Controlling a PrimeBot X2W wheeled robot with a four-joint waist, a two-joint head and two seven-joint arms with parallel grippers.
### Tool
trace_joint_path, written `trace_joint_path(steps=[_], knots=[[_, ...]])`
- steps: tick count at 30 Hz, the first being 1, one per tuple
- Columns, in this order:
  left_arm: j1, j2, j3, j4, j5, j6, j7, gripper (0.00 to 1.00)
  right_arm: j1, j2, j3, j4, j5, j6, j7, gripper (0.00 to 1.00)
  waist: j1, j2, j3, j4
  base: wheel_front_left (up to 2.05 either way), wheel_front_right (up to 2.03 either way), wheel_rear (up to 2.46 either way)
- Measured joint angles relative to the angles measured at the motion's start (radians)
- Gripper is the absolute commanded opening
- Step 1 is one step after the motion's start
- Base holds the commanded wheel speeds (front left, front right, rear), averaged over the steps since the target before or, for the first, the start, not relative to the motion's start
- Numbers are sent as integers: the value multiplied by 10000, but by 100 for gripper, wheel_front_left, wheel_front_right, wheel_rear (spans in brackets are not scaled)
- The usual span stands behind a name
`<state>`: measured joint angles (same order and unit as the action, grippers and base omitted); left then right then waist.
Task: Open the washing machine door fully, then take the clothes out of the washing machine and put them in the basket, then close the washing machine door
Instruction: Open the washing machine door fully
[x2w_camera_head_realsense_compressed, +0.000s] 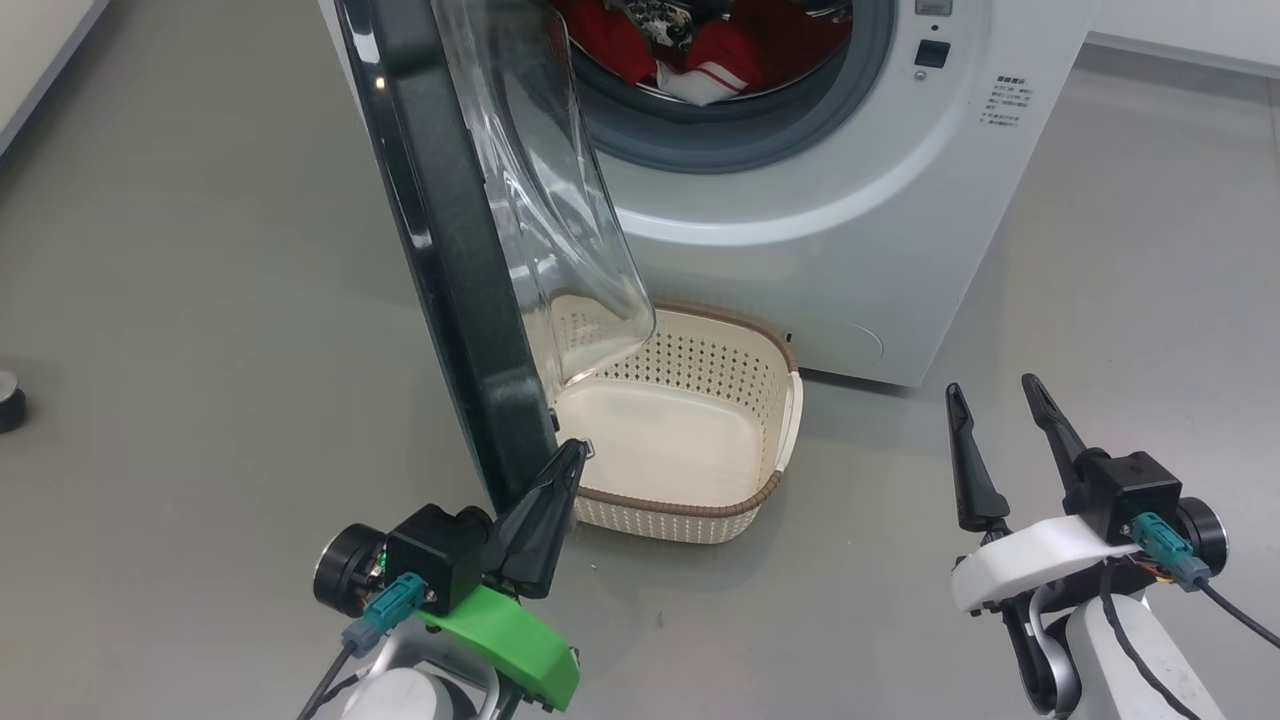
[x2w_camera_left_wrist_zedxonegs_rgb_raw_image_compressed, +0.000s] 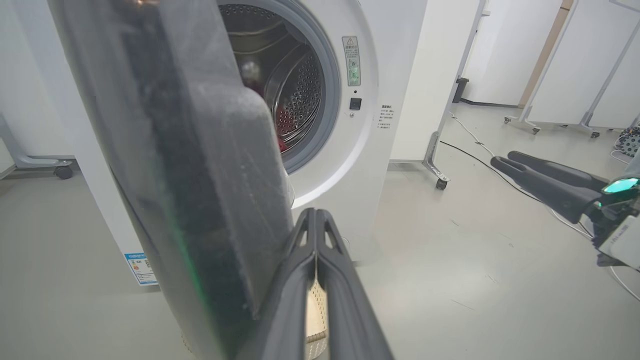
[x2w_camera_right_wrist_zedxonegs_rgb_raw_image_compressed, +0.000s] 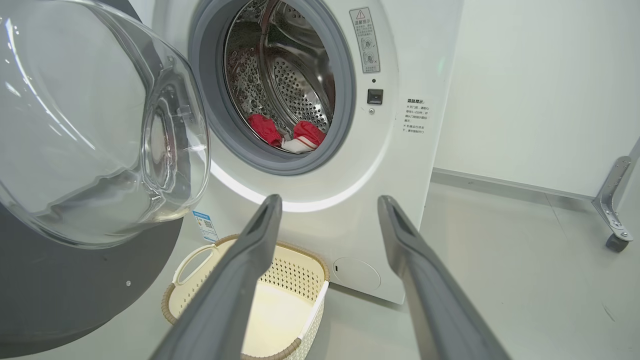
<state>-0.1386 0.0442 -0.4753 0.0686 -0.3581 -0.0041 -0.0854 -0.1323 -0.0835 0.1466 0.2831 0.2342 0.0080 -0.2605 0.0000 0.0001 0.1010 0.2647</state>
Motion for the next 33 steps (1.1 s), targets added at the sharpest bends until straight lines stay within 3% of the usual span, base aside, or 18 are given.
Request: trace_joint_path(steps=[9, 33], knots=[[25, -35, 376, 198, -25, 362, -176, 0, -1, 44, -81, -6, -128, 17, 0, 100, 0, 0, 76, 112, 0, 0, 0], [82, 274, 2884, 587, -476, 1049, -1122, 0, -34, 65, -364, -71, -447, 176, 0, 100, 0, 0, 528, 235, 0, 0, 0]])
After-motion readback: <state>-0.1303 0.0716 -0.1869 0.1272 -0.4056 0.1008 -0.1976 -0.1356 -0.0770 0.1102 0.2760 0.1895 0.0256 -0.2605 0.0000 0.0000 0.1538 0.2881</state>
